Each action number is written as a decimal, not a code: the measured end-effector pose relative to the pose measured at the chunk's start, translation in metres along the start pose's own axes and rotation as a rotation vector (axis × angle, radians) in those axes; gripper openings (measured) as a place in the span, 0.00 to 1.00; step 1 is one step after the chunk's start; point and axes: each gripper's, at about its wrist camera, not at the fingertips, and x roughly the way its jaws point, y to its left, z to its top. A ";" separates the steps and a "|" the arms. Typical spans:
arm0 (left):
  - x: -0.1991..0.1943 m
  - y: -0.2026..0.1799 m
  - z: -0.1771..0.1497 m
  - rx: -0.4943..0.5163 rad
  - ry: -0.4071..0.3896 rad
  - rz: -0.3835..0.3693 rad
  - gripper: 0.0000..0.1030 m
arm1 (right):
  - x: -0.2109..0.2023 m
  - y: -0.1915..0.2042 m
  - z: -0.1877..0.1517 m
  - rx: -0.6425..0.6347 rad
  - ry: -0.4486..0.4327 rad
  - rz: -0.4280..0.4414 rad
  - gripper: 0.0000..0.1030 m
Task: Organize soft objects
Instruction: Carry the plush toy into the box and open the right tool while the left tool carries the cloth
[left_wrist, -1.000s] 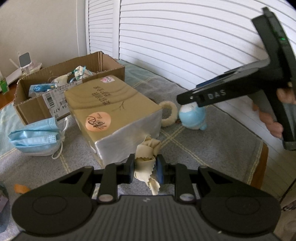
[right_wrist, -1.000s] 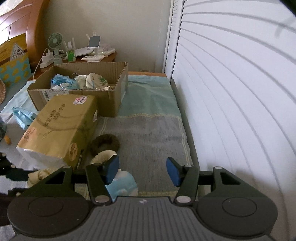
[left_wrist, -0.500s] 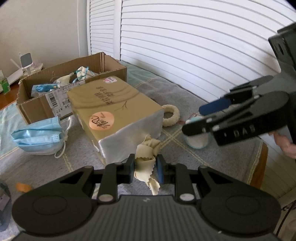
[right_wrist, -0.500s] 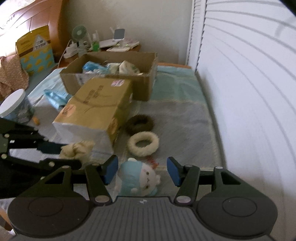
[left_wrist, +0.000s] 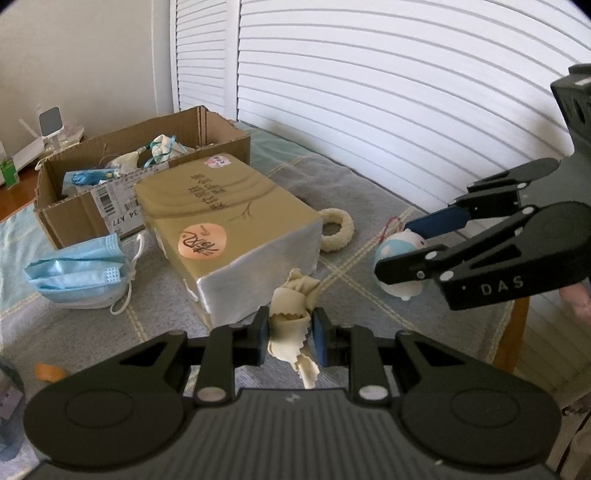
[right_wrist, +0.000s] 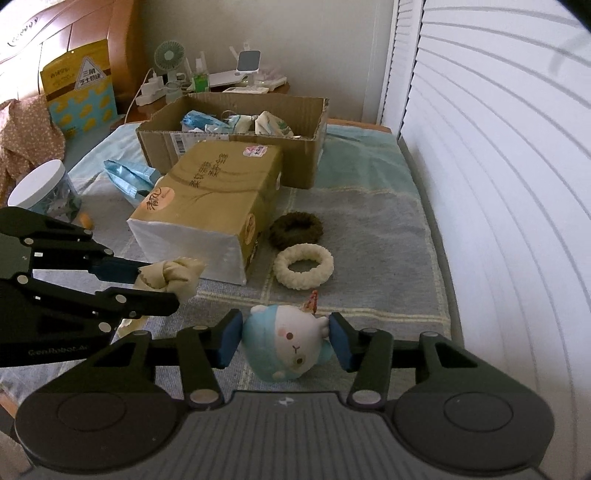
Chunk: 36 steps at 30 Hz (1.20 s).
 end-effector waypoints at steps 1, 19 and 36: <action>-0.001 0.000 0.001 0.003 0.002 -0.002 0.22 | -0.002 0.000 0.000 -0.002 -0.002 -0.001 0.54; -0.036 0.003 0.000 0.050 0.045 -0.030 0.22 | -0.027 0.011 0.000 -0.044 -0.047 0.033 0.54; -0.083 0.021 -0.016 -0.023 -0.012 0.033 0.22 | -0.039 0.044 0.061 -0.146 -0.163 0.133 0.54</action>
